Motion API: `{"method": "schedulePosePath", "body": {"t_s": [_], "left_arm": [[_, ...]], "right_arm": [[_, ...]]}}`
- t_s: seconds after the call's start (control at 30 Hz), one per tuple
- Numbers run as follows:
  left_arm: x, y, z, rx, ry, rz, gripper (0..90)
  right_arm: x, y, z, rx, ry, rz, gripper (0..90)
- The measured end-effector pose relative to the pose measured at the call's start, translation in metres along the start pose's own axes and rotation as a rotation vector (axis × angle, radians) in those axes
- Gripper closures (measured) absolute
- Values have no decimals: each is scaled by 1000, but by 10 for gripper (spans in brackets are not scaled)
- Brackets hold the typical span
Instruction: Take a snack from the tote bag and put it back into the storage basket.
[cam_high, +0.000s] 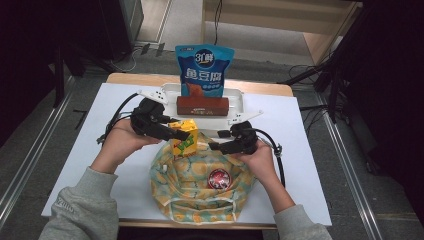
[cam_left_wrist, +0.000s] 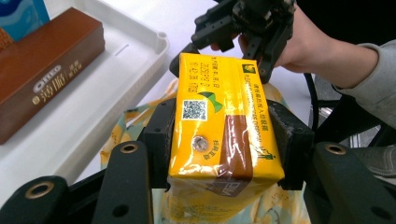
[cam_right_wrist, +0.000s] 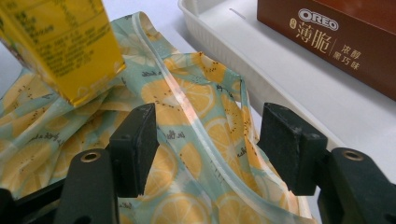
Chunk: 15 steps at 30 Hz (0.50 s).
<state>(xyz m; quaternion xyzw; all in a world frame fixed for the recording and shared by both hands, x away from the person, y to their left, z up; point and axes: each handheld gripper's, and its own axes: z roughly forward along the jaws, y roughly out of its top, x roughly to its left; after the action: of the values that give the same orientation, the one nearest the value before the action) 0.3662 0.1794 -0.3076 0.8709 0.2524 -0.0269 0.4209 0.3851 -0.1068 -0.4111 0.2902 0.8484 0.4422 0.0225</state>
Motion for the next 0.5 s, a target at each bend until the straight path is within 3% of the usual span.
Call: {"method": "schedulePosePath", "body": {"t_s": [0.5], "left_arm": [[14, 7, -6, -31, 35, -13, 514]], "right_arm": [[5, -3, -1, 6, 5, -10, 375]]}}
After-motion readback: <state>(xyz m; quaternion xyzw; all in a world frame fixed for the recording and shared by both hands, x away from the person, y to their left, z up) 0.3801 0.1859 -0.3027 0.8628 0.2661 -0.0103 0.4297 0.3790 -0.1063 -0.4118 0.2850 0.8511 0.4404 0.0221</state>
